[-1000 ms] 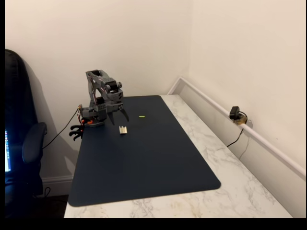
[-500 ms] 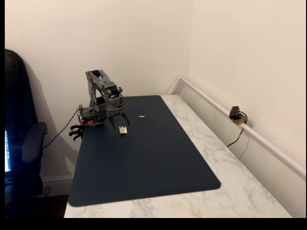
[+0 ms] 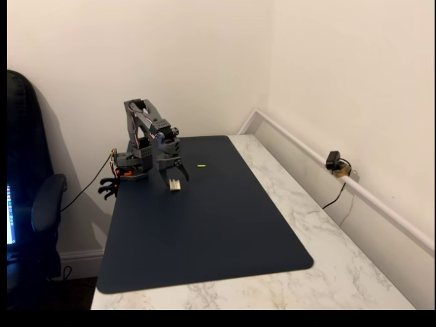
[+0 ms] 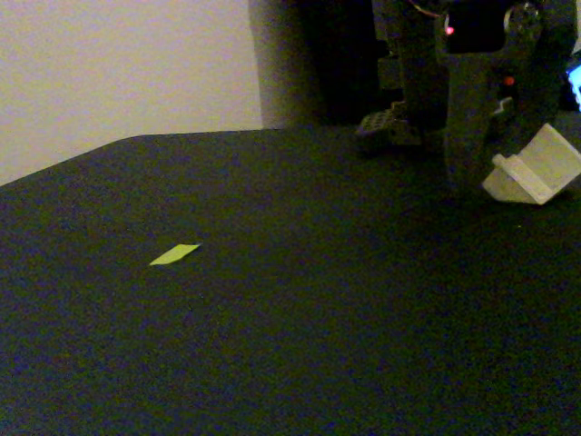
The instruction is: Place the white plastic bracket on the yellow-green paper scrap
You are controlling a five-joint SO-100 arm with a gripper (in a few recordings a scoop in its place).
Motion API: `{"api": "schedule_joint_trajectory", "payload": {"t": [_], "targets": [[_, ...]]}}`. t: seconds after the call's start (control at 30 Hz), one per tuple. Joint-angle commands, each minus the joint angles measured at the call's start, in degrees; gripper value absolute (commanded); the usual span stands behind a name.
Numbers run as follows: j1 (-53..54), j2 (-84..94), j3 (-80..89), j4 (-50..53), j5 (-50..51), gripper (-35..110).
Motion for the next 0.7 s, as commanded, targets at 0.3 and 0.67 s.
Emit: {"api": "schedule_joint_trajectory", "payload": {"t": [0.3,0.67], "targets": [[-0.35,-3.52,-7.29,2.02,0.7,36],[0.44,-2.72,-9.32,7.03,1.32,30]]}}
